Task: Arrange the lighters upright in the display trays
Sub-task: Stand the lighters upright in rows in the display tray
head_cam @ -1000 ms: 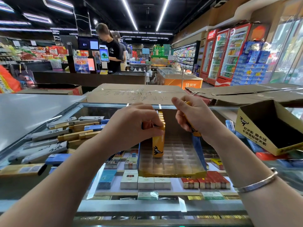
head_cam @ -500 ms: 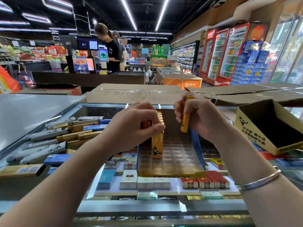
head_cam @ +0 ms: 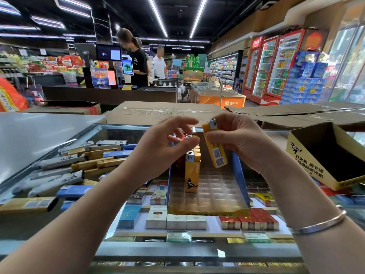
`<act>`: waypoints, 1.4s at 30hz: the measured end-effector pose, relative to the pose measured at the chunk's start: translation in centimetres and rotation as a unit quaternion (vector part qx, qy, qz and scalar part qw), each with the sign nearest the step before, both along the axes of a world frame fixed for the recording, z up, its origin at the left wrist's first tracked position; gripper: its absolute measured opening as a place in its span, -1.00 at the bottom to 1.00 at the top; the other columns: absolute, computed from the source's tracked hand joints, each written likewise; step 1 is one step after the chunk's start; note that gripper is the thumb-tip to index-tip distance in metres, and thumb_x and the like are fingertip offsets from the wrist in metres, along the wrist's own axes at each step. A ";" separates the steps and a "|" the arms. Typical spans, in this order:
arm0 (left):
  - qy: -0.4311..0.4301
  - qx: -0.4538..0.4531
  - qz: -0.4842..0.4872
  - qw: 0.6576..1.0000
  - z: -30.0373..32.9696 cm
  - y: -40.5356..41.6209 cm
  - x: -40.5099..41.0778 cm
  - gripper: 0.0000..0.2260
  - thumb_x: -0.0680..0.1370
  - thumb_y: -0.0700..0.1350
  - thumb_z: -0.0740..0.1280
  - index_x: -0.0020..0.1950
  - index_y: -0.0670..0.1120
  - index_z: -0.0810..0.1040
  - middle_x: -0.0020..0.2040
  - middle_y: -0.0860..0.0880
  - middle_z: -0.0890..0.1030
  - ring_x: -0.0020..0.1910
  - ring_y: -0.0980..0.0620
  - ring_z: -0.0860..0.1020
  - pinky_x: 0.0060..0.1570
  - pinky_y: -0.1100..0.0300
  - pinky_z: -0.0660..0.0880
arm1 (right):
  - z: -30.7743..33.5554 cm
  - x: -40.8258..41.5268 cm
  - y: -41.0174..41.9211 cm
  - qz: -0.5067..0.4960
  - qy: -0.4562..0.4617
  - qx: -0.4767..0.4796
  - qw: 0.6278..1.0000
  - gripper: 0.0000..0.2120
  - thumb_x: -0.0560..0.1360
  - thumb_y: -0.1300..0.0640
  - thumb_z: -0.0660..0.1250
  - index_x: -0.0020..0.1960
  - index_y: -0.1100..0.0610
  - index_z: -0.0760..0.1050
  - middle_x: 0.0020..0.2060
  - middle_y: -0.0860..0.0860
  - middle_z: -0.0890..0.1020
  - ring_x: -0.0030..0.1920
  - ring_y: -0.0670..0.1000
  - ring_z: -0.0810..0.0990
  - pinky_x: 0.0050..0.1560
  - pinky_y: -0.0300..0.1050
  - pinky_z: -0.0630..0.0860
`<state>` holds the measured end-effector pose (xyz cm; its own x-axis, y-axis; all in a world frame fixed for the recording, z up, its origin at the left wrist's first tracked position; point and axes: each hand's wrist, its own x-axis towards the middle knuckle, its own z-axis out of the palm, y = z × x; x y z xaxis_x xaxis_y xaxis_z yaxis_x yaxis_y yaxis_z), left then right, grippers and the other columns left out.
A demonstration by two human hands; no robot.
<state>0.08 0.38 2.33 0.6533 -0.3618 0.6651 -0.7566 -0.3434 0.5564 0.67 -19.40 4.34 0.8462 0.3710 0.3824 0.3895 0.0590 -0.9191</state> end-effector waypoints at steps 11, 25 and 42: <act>0.060 -0.056 -0.139 0.987 0.9 -0.3 -0.9 -0.88 0.37 -0.07 0.47 -0.13 0.05 0.62 -0.08 0.04 0.51 -0.04 -0.08 0.50 -0.06 0.15 0.54 | 0.4 -1.0 0.1 0.203 0.134 0.013 0.970 -0.56 0.29 0.11 0.43 0.07 0.19 0.32 -0.34 0.15 0.63 -0.41 -0.01 0.62 -0.50 -0.29 0.51; -0.009 0.023 -0.035 0.999 0.9 0.6 -0.6 -0.88 0.31 0.11 0.41 -0.20 0.15 0.60 -0.23 0.16 0.63 -0.30 0.17 0.57 -0.29 0.43 0.46 | -0.9 1.5 -0.3 -0.306 -0.117 -0.154 0.932 -0.95 0.49 0.15 0.35 -0.14 0.08 0.49 -0.25 -0.04 0.53 -0.21 -0.10 0.48 -0.21 -0.28 0.38; -0.233 0.208 0.064 0.948 0.6 -0.7 -1.5 -0.80 0.43 0.07 0.34 -0.11 -0.04 0.60 -0.20 0.18 0.44 -0.34 0.18 0.42 -0.41 0.17 0.50 | -2.2 2.2 -0.3 -0.276 -0.085 -0.284 0.914 -0.88 0.52 0.12 0.29 0.04 0.03 0.40 -0.16 -0.09 0.47 -0.16 -0.17 0.44 -0.27 -0.32 0.28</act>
<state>-1.43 -0.31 2.93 0.3793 -0.5936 0.7097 -0.8248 -0.5645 -0.0314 2.88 -19.69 2.19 0.9111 0.0855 0.4033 0.3556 -0.6579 -0.6639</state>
